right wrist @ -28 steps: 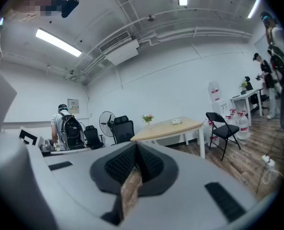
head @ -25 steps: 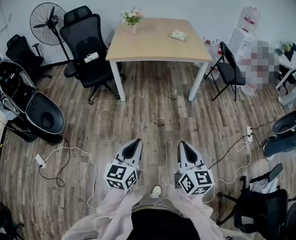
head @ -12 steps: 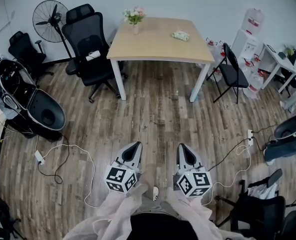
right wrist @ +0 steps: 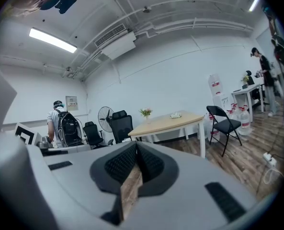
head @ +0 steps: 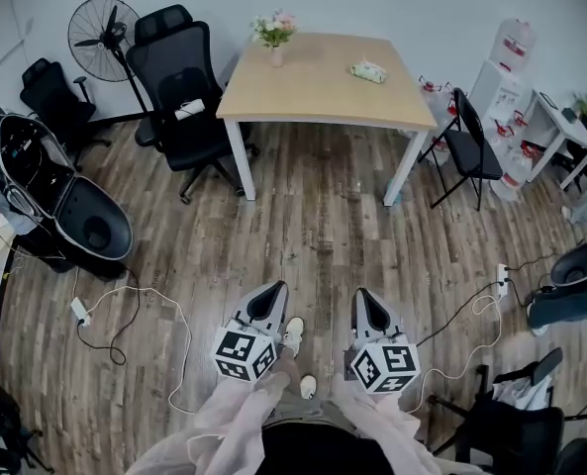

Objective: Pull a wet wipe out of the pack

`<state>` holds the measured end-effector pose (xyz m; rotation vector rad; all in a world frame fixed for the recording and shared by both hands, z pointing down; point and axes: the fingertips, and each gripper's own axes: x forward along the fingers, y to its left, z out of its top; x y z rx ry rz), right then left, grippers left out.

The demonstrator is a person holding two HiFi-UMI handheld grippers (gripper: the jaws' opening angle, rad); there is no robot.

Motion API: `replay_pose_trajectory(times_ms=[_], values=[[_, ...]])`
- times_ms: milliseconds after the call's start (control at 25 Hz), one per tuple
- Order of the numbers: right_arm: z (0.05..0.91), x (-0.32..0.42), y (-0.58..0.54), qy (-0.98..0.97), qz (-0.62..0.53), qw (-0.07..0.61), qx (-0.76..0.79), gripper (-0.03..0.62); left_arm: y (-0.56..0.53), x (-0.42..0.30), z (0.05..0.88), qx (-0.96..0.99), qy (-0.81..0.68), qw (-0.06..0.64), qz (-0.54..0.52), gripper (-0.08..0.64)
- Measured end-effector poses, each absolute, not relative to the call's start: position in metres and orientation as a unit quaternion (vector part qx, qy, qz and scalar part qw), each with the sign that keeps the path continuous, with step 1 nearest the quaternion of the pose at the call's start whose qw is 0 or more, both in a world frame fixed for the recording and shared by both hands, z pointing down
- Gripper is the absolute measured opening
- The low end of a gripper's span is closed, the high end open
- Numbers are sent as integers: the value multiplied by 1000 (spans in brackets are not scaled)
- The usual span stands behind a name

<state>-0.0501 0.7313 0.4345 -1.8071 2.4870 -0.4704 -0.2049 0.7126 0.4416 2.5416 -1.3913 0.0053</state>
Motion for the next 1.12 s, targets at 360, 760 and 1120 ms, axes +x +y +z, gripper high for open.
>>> replay_pose_trajectory(times_ms=[360,760,1120], values=[[435,-47,665,801,-146,0,-580,12,642,-200,440,869,-477,130,2,14],[436,-32,595,788,-167,-2,-592,12,568,-201,434,868,-478,131,13,14],[434,-50,528,783,-177,1,-597,12,500,-217,430,874,-467,130,16,14]])
